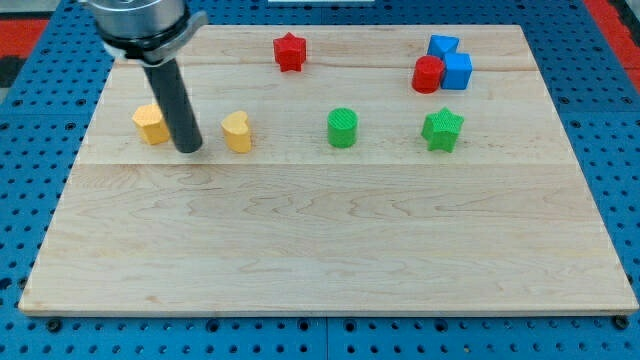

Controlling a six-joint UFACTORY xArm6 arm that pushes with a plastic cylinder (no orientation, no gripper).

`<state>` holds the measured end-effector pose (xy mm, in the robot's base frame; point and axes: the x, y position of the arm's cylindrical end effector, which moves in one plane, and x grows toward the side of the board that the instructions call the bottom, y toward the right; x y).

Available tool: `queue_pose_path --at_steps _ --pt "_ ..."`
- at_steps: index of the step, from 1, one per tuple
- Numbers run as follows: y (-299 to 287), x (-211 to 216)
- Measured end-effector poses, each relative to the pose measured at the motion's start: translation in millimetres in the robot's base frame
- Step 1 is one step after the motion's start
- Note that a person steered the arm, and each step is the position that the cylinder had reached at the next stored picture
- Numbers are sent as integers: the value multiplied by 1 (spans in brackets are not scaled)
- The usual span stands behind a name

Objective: Push yellow hexagon towards yellow heart

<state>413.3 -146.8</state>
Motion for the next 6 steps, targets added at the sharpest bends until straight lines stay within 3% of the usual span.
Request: queue_pose_path --at_steps 2,3,4,6 --pt "40 3" --pt "-47 33" --pt "-157 29" --pt "-144 -70"
